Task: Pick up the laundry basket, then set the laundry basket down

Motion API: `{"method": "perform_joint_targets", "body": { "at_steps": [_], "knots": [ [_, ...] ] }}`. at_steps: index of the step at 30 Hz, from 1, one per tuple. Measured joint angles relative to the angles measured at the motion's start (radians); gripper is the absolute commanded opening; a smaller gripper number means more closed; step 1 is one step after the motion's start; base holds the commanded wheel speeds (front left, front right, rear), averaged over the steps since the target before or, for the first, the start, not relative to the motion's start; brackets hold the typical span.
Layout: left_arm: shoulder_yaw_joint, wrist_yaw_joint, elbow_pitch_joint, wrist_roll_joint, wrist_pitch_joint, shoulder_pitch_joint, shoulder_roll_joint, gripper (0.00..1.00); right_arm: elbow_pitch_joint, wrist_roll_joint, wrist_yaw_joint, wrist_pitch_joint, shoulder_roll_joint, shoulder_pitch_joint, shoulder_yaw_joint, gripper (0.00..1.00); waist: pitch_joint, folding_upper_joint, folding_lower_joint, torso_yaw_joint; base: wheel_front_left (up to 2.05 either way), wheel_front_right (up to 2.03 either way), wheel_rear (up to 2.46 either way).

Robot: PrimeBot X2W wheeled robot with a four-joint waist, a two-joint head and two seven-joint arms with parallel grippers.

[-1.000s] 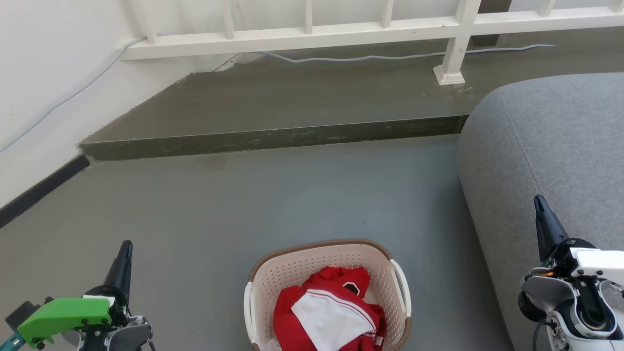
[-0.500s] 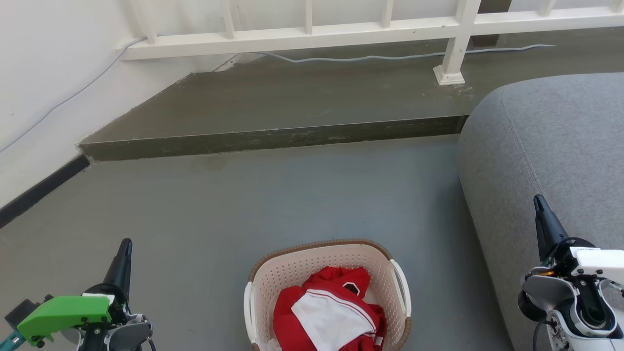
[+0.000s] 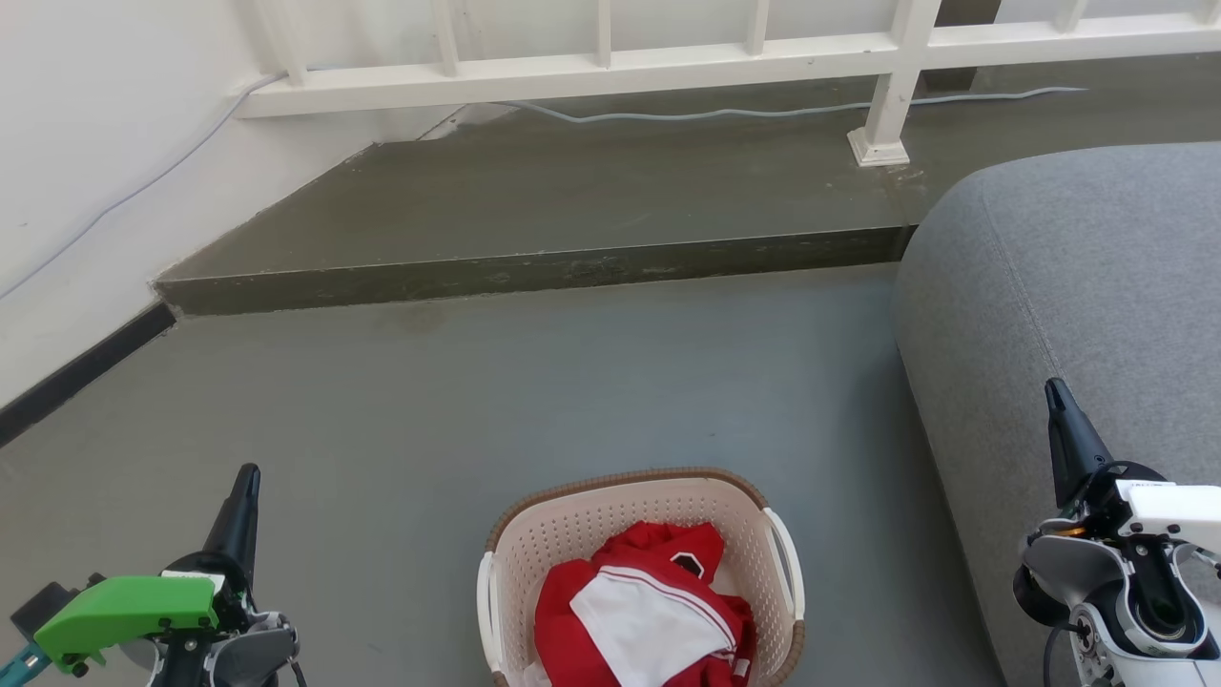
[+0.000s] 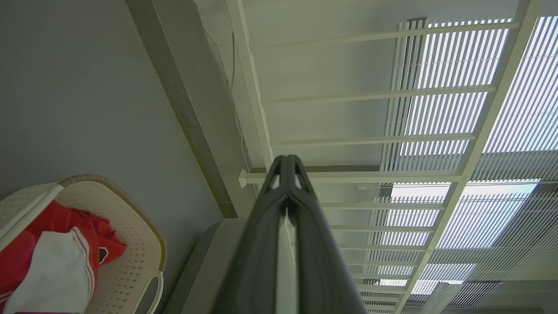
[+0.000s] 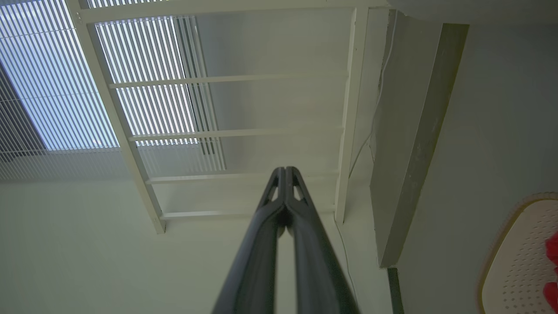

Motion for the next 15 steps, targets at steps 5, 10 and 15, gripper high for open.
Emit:
{"method": "perform_joint_targets", "body": {
  "at_steps": [5, 10, 15],
  "knots": [
    [0.0, 0.0, 0.0, 0.0, 0.0, -0.003, 0.0, 0.0, 0.001, 0.0, 0.0, 0.0, 0.0, 0.0, -0.001, 0.0, 0.0, 0.0, 0.0, 0.0, 0.0, 0.0, 0.0],
    [0.001, 0.0, 0.0, 0.0, 0.0, -0.003, 0.0, 0.0, 0.002, 0.0, 0.0, 0.0, 0.0, 0.0, -0.002, 0.0, 0.0, 0.0, 0.0, 0.0, 0.0, 0.0, 0.0],
    [0.001, 0.0, 0.0, 0.0, 0.0, -0.003, -0.001, 0.0, 0.003, 0.0, 0.0, 0.0, 0.0, 0.0, -0.003, 0.0, 0.0, 0.0, 0.0, 0.0, 0.0, 0.0, 0.0]
  ]
}}
